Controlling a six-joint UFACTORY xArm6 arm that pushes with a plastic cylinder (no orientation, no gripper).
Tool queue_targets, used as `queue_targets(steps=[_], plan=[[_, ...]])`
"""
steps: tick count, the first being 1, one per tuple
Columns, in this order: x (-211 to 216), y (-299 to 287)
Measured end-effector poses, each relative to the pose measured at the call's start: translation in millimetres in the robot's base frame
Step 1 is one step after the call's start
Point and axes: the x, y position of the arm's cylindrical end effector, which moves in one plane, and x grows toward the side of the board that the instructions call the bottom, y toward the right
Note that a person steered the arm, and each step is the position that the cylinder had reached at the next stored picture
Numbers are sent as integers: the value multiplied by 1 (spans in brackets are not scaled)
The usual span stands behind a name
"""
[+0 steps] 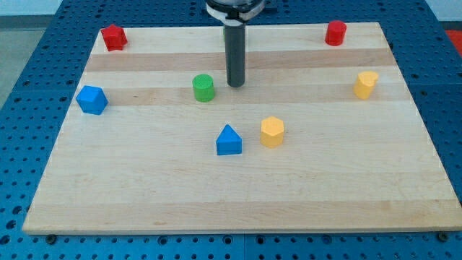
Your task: Push the green circle slightly to the down side
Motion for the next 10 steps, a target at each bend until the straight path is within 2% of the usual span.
queue_targets(steps=[1,3,5,7,10], plan=[[-6,-22],[-4,-26],[3,-50],[29,-61],[29,-68]])
